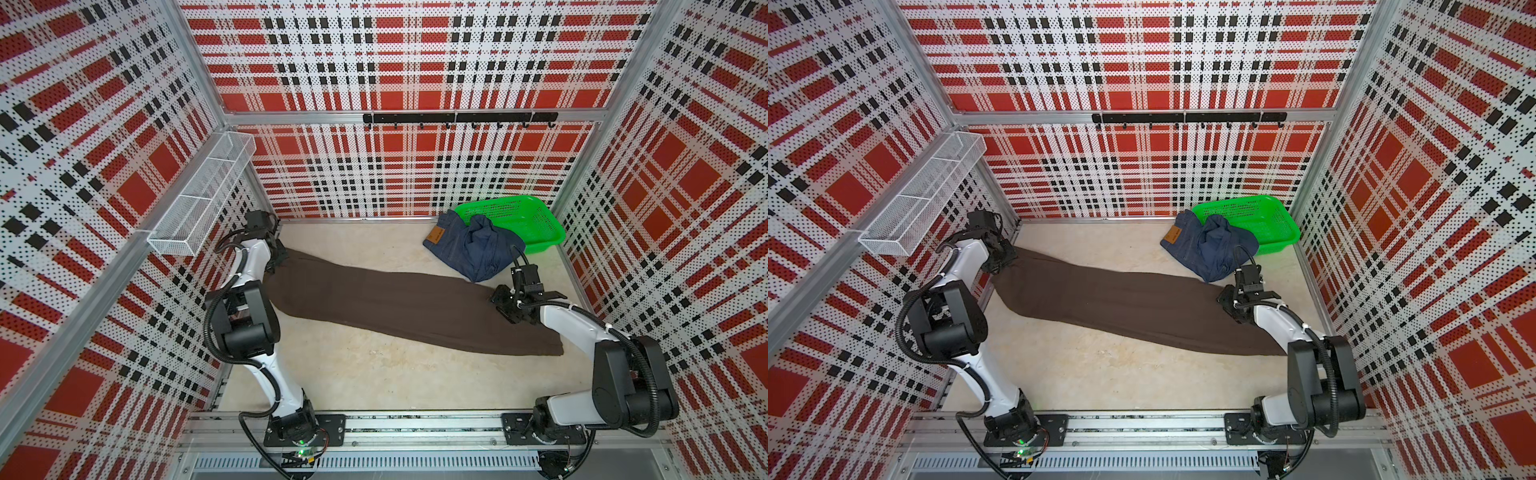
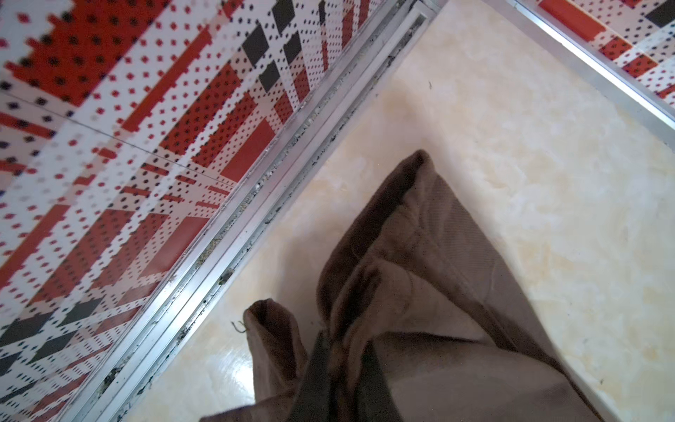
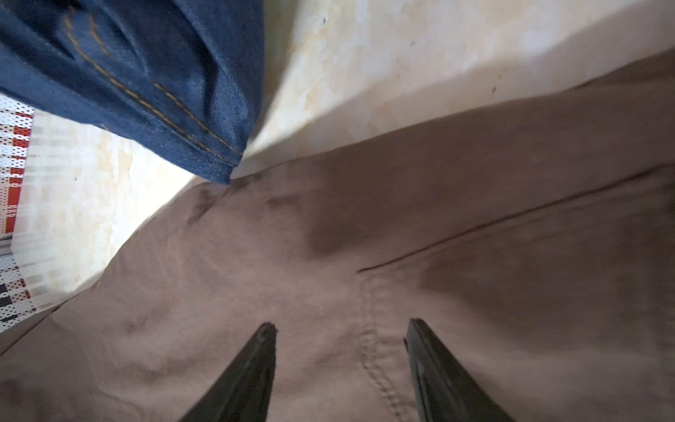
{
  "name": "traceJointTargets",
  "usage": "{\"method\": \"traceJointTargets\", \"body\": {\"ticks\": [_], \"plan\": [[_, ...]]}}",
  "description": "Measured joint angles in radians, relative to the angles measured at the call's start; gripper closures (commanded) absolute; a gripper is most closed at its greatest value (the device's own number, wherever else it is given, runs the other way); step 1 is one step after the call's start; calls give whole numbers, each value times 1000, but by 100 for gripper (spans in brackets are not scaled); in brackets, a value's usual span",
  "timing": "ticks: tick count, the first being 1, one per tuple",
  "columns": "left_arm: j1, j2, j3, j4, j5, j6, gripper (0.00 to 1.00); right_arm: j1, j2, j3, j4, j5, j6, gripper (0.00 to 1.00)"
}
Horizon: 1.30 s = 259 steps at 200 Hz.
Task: Fold and stack the trousers
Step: Fold the trousers at the center of the table.
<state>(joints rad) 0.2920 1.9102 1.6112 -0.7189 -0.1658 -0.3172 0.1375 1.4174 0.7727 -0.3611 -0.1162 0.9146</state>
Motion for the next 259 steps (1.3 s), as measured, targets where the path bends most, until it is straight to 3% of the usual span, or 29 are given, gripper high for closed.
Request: {"method": "traceJointTargets", "body": {"ticks": [41, 86, 178, 259], "plan": [[-66, 0, 0, -1, 25, -1, 100, 10, 9, 0, -2, 2, 0, 43], [-232, -50, -45, -19, 37, -45, 100, 20, 41, 0, 0, 4, 3, 43], [-614, -217, -306, 21, 64, -330, 100, 26, 44, 0, 2, 4, 6, 43], [-852, -234, -333, 134, 22, -517, 100, 31, 44, -8, 12, 1, 8, 43]]}}
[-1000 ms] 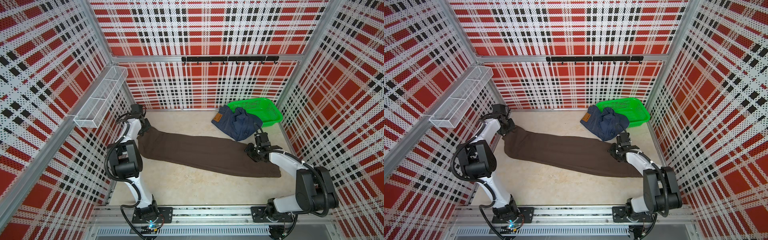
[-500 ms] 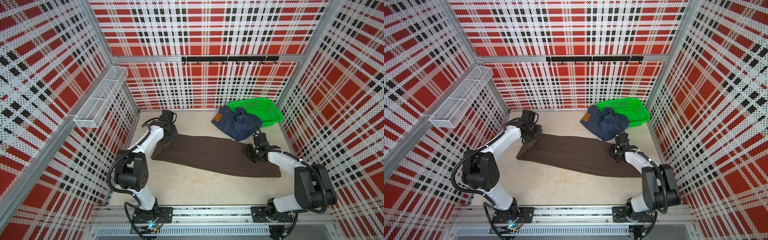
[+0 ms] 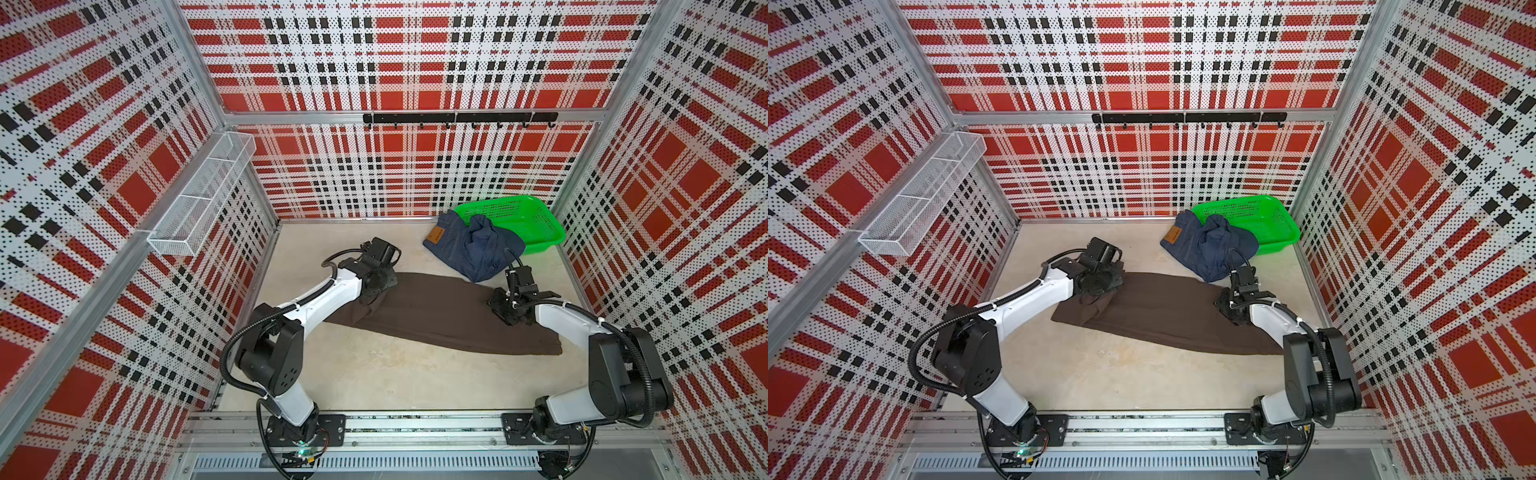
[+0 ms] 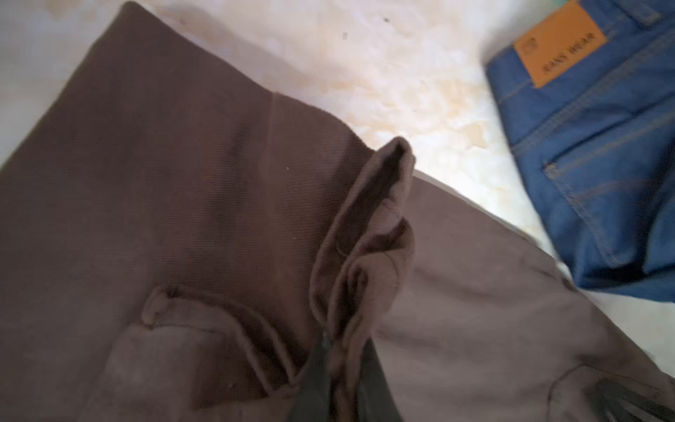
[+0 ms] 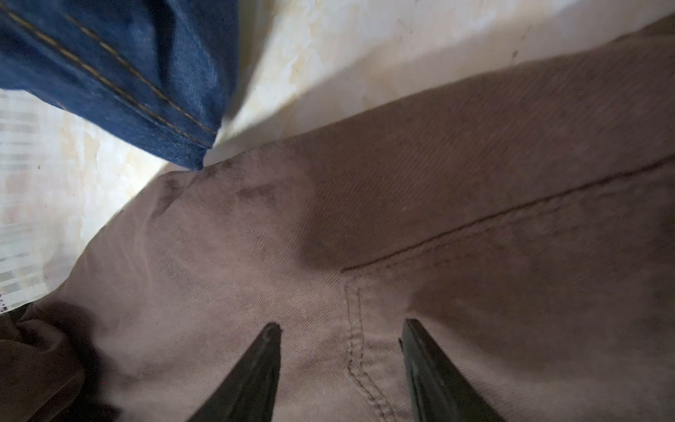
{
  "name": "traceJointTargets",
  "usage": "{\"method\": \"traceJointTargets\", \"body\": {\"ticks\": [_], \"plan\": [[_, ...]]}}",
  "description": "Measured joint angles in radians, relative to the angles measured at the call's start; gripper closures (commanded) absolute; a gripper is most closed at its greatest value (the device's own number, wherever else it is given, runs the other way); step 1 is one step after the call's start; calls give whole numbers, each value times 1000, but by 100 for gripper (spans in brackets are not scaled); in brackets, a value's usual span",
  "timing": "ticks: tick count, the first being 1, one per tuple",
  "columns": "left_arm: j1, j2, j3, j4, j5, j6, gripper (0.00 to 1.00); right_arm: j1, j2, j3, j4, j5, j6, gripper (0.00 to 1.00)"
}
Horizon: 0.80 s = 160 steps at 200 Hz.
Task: Fold and stack the trousers
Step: Fold the trousers at the center of the table.
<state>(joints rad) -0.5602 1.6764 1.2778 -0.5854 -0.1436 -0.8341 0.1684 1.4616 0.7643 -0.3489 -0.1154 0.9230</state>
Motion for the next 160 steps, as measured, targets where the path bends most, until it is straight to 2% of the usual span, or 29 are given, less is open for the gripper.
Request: {"method": "traceJointTargets", "body": {"ticks": [51, 160], "plan": [[-64, 58, 18, 32, -40, -34, 100, 6, -17, -14, 2, -4, 5, 43], [-95, 118, 92, 74, -56, -33, 100, 6, -42, -18, -5, 13, 10, 43]]}}
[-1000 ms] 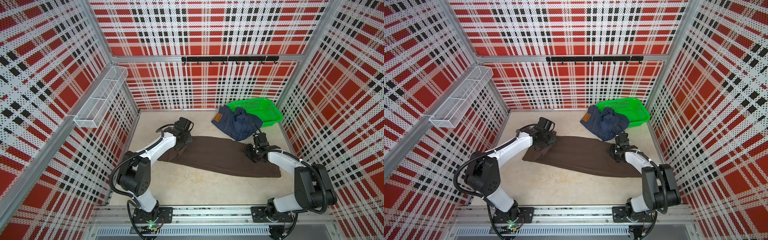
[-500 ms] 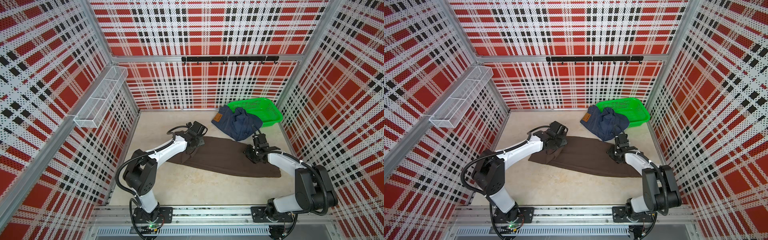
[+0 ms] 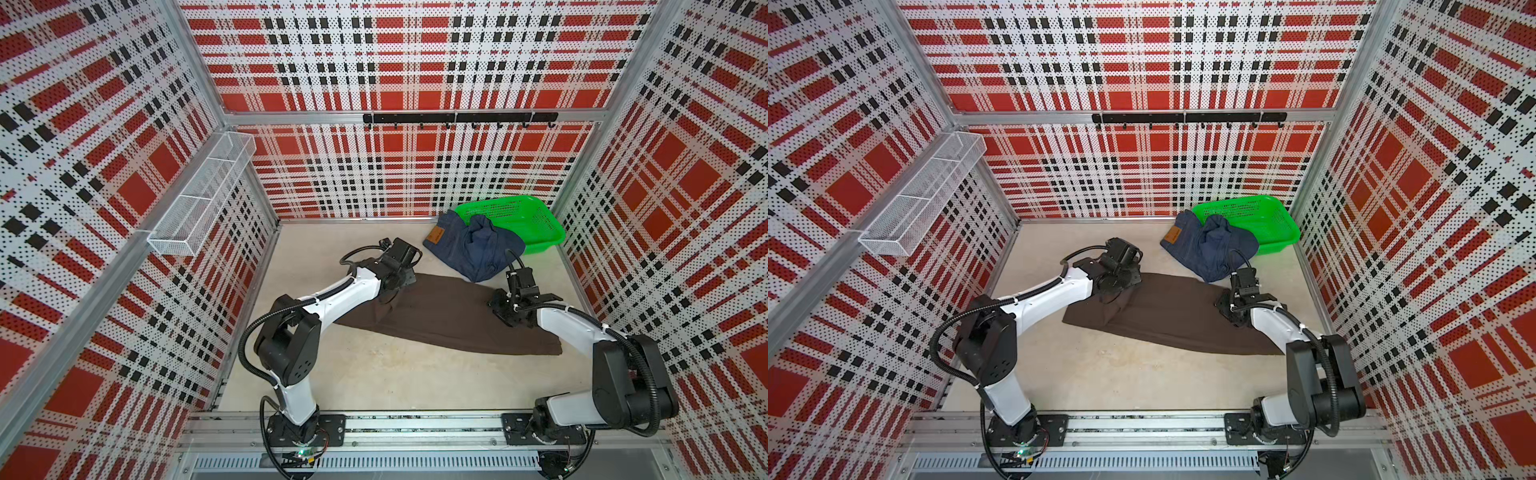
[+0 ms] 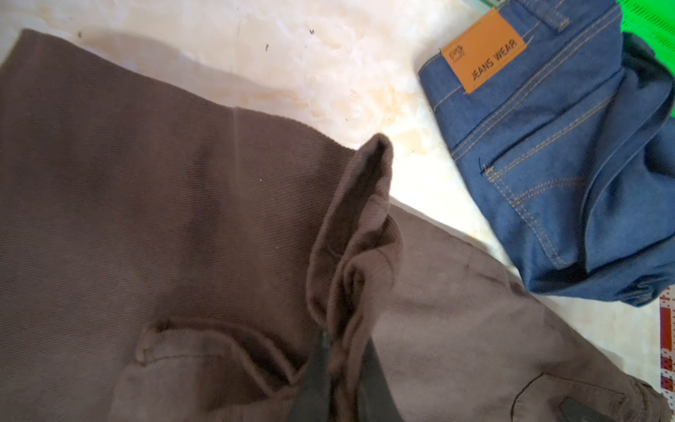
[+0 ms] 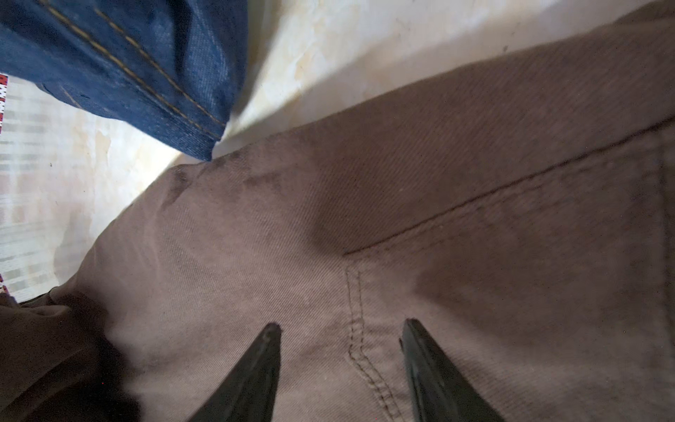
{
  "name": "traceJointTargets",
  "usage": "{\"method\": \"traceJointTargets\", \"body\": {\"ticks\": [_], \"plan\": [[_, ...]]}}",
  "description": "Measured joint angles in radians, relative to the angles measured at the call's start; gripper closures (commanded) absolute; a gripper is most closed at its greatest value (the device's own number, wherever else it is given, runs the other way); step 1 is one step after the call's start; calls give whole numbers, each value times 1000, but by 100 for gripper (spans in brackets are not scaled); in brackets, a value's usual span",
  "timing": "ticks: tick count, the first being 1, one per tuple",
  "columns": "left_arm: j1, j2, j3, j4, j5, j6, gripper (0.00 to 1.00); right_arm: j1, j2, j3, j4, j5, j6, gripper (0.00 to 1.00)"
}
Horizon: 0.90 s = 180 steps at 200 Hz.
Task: Fold and stack the trousers
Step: Fold the trousers at the center of the table.
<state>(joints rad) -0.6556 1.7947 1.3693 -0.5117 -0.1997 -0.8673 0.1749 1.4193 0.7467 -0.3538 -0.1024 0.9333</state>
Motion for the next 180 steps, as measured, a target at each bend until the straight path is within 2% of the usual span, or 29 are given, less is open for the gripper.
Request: {"method": "traceJointTargets", "body": {"ticks": [46, 139, 180], "plan": [[-30, 53, -32, 8, 42, 0, 100, 0, 0, 0, 0, 0, 0, 43], [-82, 85, -3, 14, 63, 0, 100, 5, 0, 0, 0, 0, 3, 43], [-83, 111, -3, 19, 76, 0, 96, 6, 0, 0, 0, -1, 3, 43]]}}
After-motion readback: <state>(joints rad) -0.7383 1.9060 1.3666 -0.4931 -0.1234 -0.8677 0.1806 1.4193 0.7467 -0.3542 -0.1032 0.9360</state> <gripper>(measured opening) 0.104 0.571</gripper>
